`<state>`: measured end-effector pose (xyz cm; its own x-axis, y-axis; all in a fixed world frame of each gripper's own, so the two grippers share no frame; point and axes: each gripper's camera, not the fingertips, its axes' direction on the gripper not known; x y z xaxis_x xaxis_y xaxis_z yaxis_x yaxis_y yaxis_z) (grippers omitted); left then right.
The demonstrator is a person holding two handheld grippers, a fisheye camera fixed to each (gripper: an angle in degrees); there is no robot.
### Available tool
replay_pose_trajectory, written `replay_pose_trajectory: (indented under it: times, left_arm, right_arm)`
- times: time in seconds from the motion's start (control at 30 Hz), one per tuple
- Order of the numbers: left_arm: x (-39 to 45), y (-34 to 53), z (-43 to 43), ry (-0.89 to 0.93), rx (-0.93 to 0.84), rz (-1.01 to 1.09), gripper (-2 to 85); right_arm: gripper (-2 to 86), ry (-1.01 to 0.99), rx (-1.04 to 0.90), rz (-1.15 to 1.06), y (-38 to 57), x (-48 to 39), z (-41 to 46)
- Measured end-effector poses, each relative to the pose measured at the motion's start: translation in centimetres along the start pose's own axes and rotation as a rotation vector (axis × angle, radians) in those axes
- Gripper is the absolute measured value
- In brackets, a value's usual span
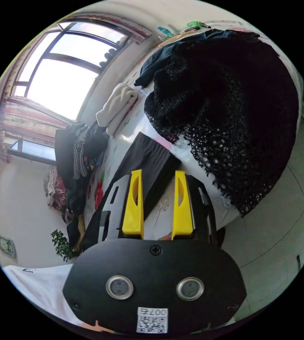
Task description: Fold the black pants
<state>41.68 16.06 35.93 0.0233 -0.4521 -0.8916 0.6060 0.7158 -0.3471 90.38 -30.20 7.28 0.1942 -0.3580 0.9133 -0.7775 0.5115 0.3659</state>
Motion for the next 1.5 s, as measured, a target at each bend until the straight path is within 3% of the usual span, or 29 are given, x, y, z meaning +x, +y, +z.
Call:
replay_pose_trajectory:
  times: [0.13,0.27,0.37,0.47,0.53,0.63,0.7,0.83,0.97,1.13,1.27,1.37,1.5]
  left_arm:
    - [-4.1,0.0,0.6,0.207,0.087,-0.173,12.6]
    - [-5.6,-0.9,1.5,0.25,0.109,-0.209,14.5]
    - [-6.8,-2.0,2.2,0.223,0.106,-0.222,15.8]
    - [-8.1,-3.0,3.0,0.221,0.107,-0.247,16.0]
    - [-8.8,-3.8,3.7,0.217,0.098,-0.258,15.9]
    - [-9.8,-4.7,4.9,0.192,0.077,-0.277,15.2]
    - [-10.3,-4.8,5.2,0.182,0.066,-0.273,14.7]
    - [-11.4,-4.5,6.1,0.226,0.073,-0.294,13.8]
    - [-11.5,-4.4,7.1,0.2,0.056,-0.297,11.0]
    - [-8.7,-4.9,8.5,0.165,0.091,-0.21,4.9]
    - [-6.9,-5.9,9.4,0.276,0.141,-0.176,3.9]
    - [-0.9,-7.1,8.2,0.265,0.184,0.049,3.8]
    - [13.0,-6.6,6.9,0.329,0.195,0.587,3.8]
  right_arm:
    - [3.5,-0.059,0.002,0.066,-0.1,-1.1,2.7]
    - [1.2,-0.155,0.034,0.033,0.0,-5.2,2.4]
    - [0.5,-0.234,0.025,-0.172,1.0,-13.7,1.5]
    - [0.5,-0.234,-0.069,-0.568,5.5,-26.8,2.1]
    - [0.6,-0.286,-0.216,-0.873,12.3,-36.4,4.7]
    - [1.3,-0.355,-0.455,-1.158,23.6,-44.4,10.8]
    - [1.7,-0.361,-0.634,-1.228,30.5,-46.5,16.3]
    - [2.5,-0.188,-1.061,-1.307,42.1,-46.8,27.1]
    - [3.0,-0.166,-0.918,-1.285,41.1,-47.1,25.6]
    - [2.3,-0.215,-0.761,-0.911,34.7,-42.6,24.3]
    - [2.1,-0.173,-0.659,-0.81,32.8,-40.0,22.7]
    - [2.4,-0.194,-0.576,-0.736,30.7,-38.7,20.6]
    - [3.1,-0.197,-0.447,-0.627,26.8,-36.4,17.6]
